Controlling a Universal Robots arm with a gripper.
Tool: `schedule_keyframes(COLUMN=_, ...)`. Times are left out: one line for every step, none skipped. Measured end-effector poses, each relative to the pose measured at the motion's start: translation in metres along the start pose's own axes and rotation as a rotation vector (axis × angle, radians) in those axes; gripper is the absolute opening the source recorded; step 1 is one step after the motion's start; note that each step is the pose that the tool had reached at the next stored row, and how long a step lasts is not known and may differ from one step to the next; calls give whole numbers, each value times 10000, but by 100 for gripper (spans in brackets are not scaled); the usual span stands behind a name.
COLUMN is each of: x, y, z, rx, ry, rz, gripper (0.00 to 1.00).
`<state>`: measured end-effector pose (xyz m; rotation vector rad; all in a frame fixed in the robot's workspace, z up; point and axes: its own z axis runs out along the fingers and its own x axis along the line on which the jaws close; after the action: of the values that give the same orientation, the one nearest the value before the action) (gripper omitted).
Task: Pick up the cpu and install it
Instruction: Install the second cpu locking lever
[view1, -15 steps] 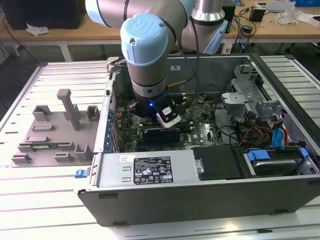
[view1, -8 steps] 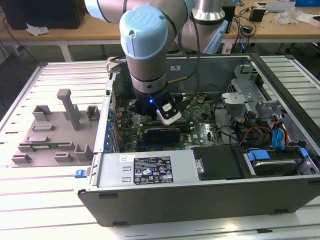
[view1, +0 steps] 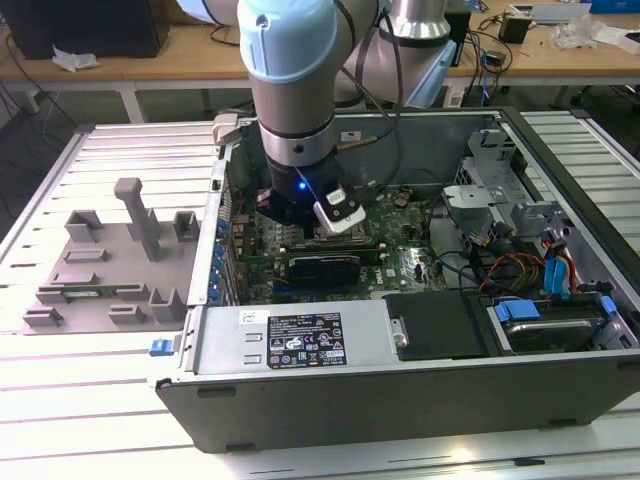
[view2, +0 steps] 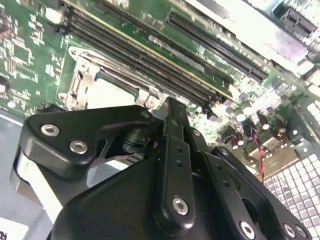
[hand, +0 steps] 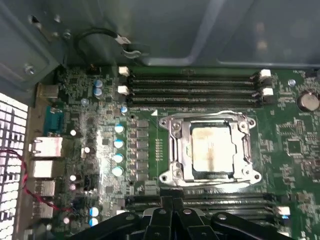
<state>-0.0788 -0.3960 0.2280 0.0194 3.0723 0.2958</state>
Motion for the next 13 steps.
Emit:
schedule_keyframes(x=-35, y=2, z=2, rx=75, ry=-4, rz=31, gripper=11)
schedule_keyframes(x=-65, y=5, z=4, rx=119, ry=-9, rz=54, gripper=11)
schedule_keyframes(x=-98, y=9, z=7, rx=147, ry=-13, rz=74, gripper=11)
schedule_keyframes(x=-159, y=28, z=13, rx=158, ry=-17, rz=99, gripper=11)
schedule_keyframes(x=-186, y=40, z=17, rx=158, ry=-19, rz=106, gripper=11)
schedule_keyframes(x=-209, y=53, z=21, rx=158, ry=-20, rz=112, gripper=11)
schedule_keyframes(x=-229, y=66, z=25, rx=158, ry=-22, rz=119, gripper=11)
schedule_keyframes(x=-250, y=80, z=29, rx=159, ry=-22, rz=123, gripper=11)
schedule_keyframes(x=-277, y=101, z=35, rx=158, ry=-23, rz=127, gripper=11)
schedule_keyframes(x=-316, y=148, z=46, rx=159, ry=-23, rz=128, gripper=11)
schedule_keyframes(x=-338, y=200, z=58, rx=158, ry=-24, rz=129, gripper=11)
schedule_keyframes(x=-346, y=246, z=67, rx=159, ry=-23, rz=128, gripper=11)
schedule_keyframes(x=-352, y=303, z=79, rx=159, ry=-23, rz=128, gripper=11)
